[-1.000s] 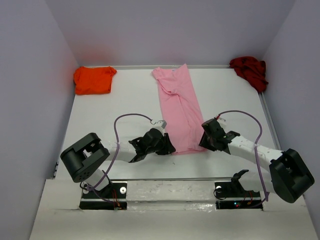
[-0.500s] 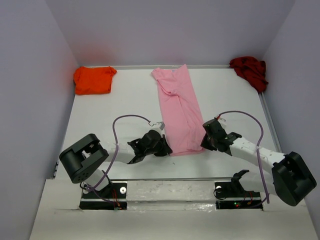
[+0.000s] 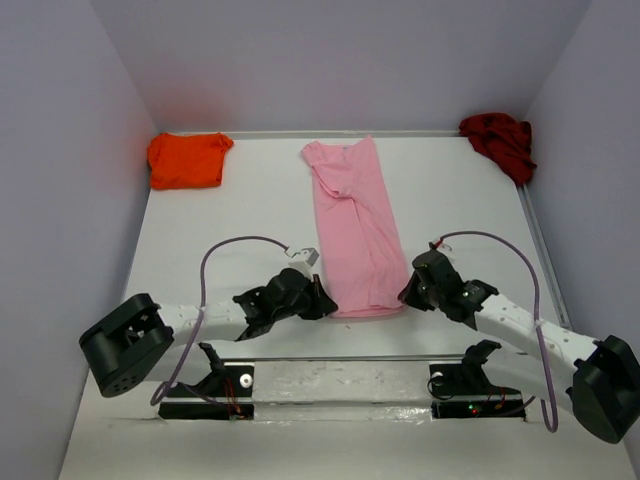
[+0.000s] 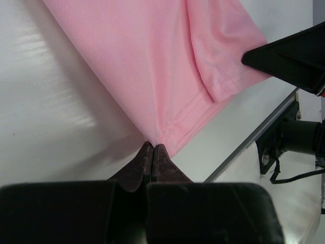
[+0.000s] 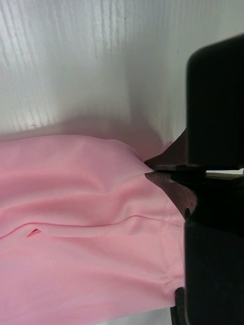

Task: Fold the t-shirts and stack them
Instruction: Fold the tshirt

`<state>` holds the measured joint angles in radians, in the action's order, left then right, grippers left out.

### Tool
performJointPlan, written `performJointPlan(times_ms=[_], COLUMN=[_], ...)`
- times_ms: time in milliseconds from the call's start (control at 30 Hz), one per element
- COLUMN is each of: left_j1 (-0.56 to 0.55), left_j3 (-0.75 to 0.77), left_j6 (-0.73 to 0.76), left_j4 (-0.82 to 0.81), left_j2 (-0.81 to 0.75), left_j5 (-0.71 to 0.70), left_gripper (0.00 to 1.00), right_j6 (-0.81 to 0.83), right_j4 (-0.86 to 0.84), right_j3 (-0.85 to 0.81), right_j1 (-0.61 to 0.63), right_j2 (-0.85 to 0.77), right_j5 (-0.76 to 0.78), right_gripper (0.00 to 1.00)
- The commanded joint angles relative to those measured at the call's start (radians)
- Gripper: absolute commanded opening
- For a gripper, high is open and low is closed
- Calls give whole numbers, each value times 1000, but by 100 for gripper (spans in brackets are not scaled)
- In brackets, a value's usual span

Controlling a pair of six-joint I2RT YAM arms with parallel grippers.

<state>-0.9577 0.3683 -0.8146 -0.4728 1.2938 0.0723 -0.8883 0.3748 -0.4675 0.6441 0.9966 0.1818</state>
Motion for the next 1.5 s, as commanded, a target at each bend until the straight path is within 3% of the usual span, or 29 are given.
performJointPlan(times_ms=[0,233,667,1100,1467], left_j1=[-10,-10,31,267,364], left_j3=[-29,3,110,285,458], left_j6=[-9,0,38,196,287], left_j4=[83,212,175,194,211], left_j2=[-120,-252,-145,-42,113], left_j5=[-42,-150,-213,-121,-40], left_gripper=[0,0,0,0,0], right_j6=[-20,49,117,190,276], right_j4=[35,47,16,-17,-59], right_j3=[12,-135,-347,-520,-678], right_j1=[15,15,15,15,-44], right_j2=[-52,19,203,361,529], right_j5=[4,87,137,223,349], right_gripper=[0,0,0,0,0])
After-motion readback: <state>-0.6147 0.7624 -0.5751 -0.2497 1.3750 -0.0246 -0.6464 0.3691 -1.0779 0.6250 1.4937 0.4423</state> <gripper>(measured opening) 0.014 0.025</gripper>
